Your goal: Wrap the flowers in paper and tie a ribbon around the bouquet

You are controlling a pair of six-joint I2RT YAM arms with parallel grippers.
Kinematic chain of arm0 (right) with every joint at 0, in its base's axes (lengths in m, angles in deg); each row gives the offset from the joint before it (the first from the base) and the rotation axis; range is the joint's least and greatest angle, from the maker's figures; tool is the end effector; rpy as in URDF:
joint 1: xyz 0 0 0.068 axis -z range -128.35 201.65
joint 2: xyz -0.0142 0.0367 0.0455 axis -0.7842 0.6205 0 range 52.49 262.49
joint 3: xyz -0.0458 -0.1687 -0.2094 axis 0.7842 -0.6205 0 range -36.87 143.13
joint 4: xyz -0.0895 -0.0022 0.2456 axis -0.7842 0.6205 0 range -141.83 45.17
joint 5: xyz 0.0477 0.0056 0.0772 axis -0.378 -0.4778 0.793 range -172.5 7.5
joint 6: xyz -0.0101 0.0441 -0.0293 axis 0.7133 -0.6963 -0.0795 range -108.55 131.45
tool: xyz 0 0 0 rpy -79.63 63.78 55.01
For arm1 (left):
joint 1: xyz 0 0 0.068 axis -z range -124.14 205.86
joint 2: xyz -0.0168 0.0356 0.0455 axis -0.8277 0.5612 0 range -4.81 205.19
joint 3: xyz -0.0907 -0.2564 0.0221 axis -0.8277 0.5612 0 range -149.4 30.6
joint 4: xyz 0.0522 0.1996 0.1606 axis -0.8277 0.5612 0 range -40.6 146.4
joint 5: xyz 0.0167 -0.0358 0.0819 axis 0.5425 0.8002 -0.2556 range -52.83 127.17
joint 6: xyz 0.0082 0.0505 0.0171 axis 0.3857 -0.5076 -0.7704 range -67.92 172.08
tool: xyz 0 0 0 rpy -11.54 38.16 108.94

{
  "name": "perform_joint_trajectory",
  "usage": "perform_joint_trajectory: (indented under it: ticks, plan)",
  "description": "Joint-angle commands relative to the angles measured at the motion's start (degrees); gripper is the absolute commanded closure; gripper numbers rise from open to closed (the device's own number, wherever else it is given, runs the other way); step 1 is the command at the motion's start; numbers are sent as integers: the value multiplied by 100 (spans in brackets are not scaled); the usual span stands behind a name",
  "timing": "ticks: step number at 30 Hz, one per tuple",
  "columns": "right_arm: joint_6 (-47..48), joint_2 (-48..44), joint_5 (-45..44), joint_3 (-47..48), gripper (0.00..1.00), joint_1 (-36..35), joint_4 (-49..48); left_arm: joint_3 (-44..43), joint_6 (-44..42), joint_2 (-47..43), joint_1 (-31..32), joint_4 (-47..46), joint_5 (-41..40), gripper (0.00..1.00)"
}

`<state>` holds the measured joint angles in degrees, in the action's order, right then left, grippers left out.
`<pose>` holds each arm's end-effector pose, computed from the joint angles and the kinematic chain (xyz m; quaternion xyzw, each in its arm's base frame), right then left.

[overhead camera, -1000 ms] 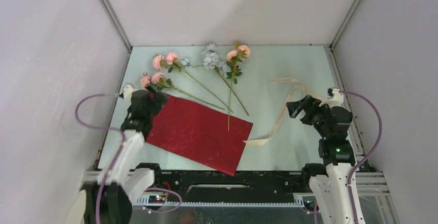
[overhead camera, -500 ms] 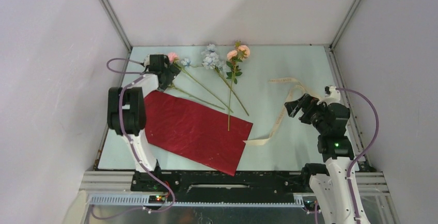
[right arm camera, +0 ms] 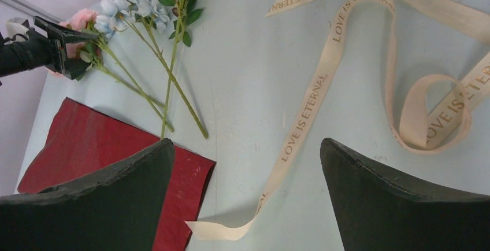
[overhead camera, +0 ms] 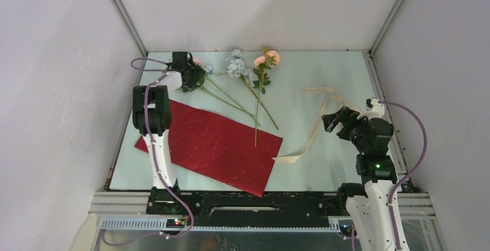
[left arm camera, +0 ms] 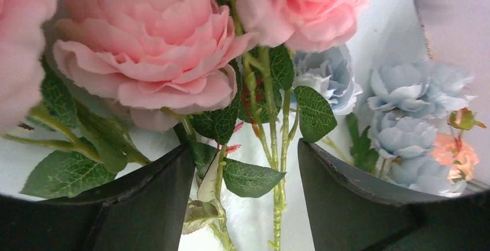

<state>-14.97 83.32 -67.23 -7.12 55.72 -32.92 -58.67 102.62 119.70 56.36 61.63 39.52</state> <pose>0.1414 -0.0006 0.2671 0.1400 0.8033 0.2169 0.5367 0.4784 -0.0056 0.1580 -0.3873 0.8474 -0.1735 0.3190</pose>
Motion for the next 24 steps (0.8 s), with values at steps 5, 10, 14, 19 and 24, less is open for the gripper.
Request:
perform_joint_trajectory:
  ticks: [5, 10, 14, 19, 24]
  plan:
    - [102, -90, -105, 64, 0, 41, 1, -1249, -381, 859, 449, 330, 1230, 27]
    - [93, -110, -97, 65, 0, 49, 35, -2815, -845, 1774, 978, 1103, 1752, 31]
    - [80, -138, -71, 65, 0, 57, 68, -3622, -918, 2115, 1306, 1438, 1830, 47]
    - [39, -111, -34, 65, 0, 58, 74, -3586, -881, 1978, 1642, 1203, 1777, 64]
    - [8, -76, -26, 65, 0, 58, 96, -3626, -389, 2034, 2081, 481, 2152, 67]
